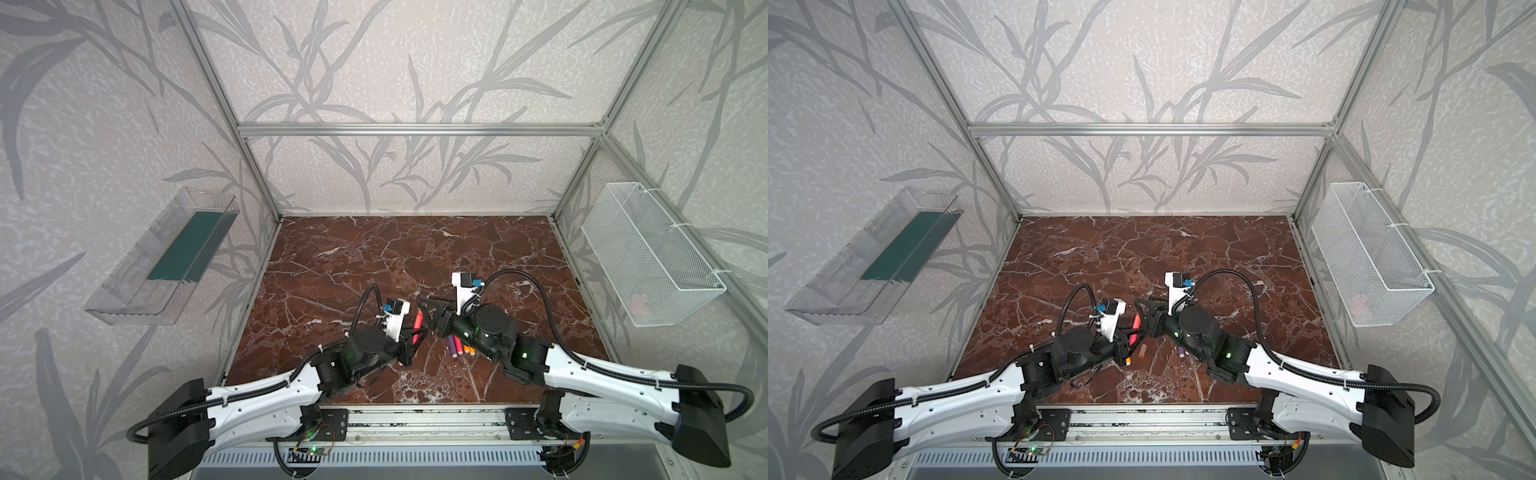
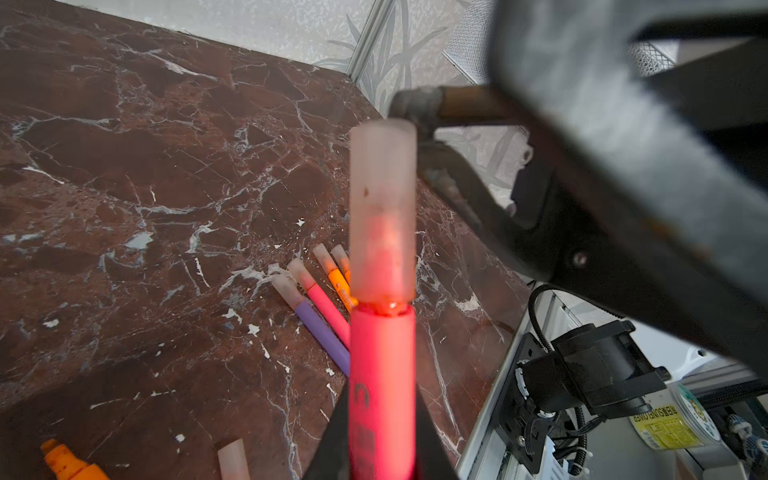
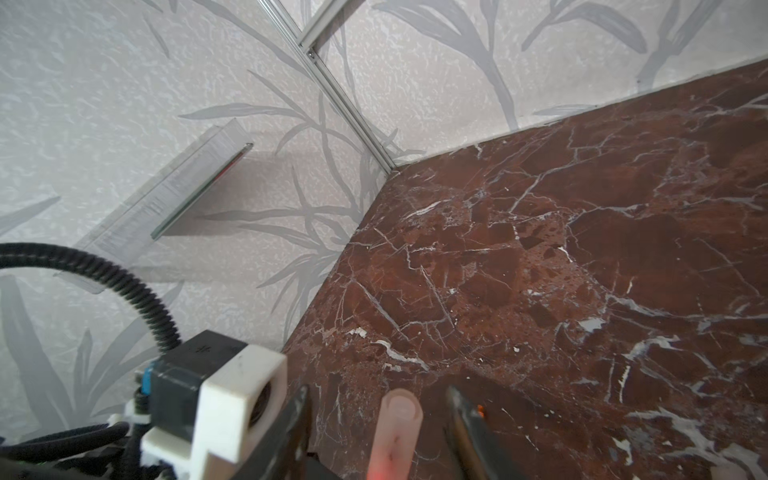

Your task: Insert the pens into the pen caps

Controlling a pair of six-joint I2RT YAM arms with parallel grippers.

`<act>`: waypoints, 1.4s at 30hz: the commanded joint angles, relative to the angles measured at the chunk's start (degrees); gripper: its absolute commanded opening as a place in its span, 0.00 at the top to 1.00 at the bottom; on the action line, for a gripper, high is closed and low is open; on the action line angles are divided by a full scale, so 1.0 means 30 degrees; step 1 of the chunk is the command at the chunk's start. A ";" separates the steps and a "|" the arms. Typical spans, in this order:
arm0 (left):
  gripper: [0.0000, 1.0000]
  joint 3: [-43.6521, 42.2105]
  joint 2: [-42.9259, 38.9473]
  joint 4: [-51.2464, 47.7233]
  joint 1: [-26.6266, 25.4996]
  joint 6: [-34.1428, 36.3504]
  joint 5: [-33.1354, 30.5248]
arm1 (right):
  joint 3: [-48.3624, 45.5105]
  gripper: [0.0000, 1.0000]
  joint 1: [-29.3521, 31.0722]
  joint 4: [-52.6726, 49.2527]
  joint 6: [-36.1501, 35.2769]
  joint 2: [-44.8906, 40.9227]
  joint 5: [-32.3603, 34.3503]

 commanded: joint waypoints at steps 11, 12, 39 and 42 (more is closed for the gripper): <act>1.00 0.0820 0.0571 -0.0003 -0.0280 0.0878 -0.0351 | 0.1261 0.53 -0.0252 -0.1349 -0.0168 0.0646 -0.0019; 1.00 0.0815 0.0598 0.0053 -0.0297 0.0871 -0.0294 | 0.1222 0.53 -0.0311 -0.1324 -0.0142 0.0642 -0.0089; 1.00 0.1383 0.0362 -0.0292 -0.0322 0.1165 -0.0975 | 0.0924 0.94 -0.1467 -0.1257 0.0052 0.1498 -0.2485; 1.00 0.1662 -0.0006 -0.0617 -0.0165 0.1425 -0.1155 | 0.0602 1.00 -0.1457 -0.1697 -0.0380 0.0893 -0.3291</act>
